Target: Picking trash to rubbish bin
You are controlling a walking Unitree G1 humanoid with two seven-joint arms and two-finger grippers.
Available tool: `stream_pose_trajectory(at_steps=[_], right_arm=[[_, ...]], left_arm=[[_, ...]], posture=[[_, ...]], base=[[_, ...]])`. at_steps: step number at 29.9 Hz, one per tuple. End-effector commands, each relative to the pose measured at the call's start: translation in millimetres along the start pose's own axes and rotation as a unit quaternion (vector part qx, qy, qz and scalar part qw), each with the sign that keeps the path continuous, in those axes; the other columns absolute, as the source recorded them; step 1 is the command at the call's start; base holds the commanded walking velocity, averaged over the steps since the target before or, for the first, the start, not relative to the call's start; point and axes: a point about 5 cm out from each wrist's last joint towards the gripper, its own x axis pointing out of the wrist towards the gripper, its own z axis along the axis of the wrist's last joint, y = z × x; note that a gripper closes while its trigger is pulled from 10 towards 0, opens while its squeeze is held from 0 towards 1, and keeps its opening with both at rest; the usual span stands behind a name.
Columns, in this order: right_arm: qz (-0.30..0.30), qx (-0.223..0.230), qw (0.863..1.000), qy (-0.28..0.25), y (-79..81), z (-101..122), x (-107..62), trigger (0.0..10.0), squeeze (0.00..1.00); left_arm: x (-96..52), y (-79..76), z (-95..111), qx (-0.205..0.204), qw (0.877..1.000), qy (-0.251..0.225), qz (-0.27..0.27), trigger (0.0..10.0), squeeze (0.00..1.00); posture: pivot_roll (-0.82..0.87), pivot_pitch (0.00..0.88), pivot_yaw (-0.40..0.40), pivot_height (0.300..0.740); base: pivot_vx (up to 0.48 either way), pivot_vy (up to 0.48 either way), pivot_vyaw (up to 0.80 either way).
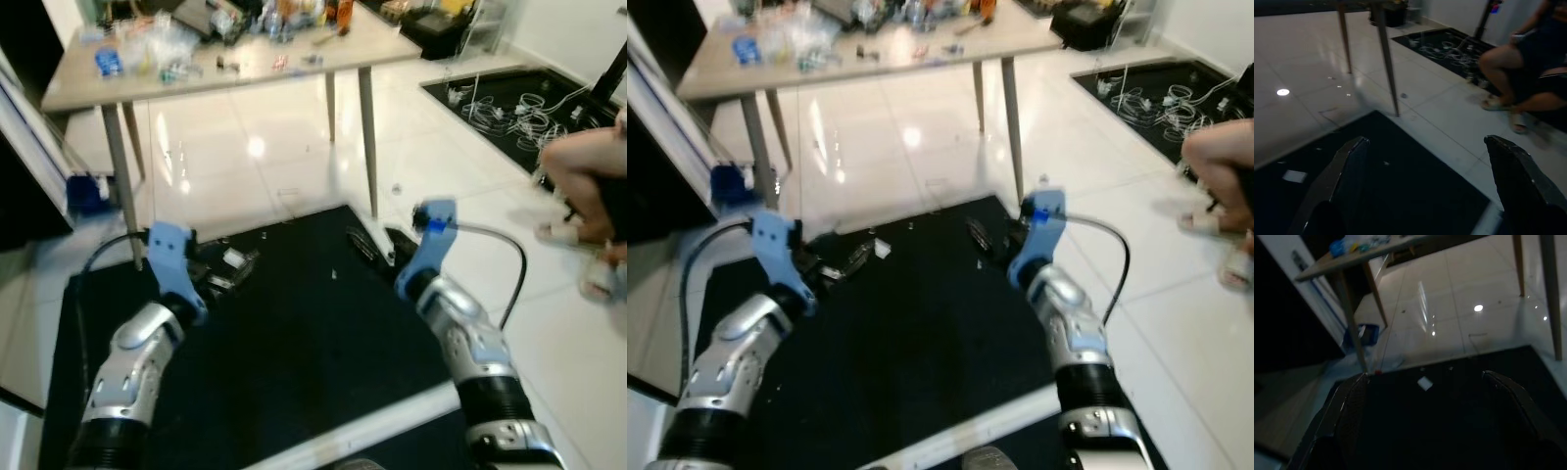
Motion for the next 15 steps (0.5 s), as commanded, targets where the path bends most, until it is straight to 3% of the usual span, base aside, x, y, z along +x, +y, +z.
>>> stream_pose_trajectory(at_steps=[1,15], right_arm=[[-0.005,0.003,1.000,0.008,-2.1,-2.8,-1.1,10.0,0.00],[-0.006,0.004,1.000,0.011,-2.4,-3.9,-1.1,10.0,0.00]], left_arm=[[0.9,-1.6,0.5,0.003,1.000,-0.001,-0.003,10.0,0.00],[0.6,-1.8,-0.7,0.004,1.000,0.001,-0.005,10.0,0.00]], posture=[[-0.12,0.000,0.031,0.740],[-0.12,0.000,0.031,0.740]], base=[[0.480,0.000,0.00],[0.480,0.000,0.00]])
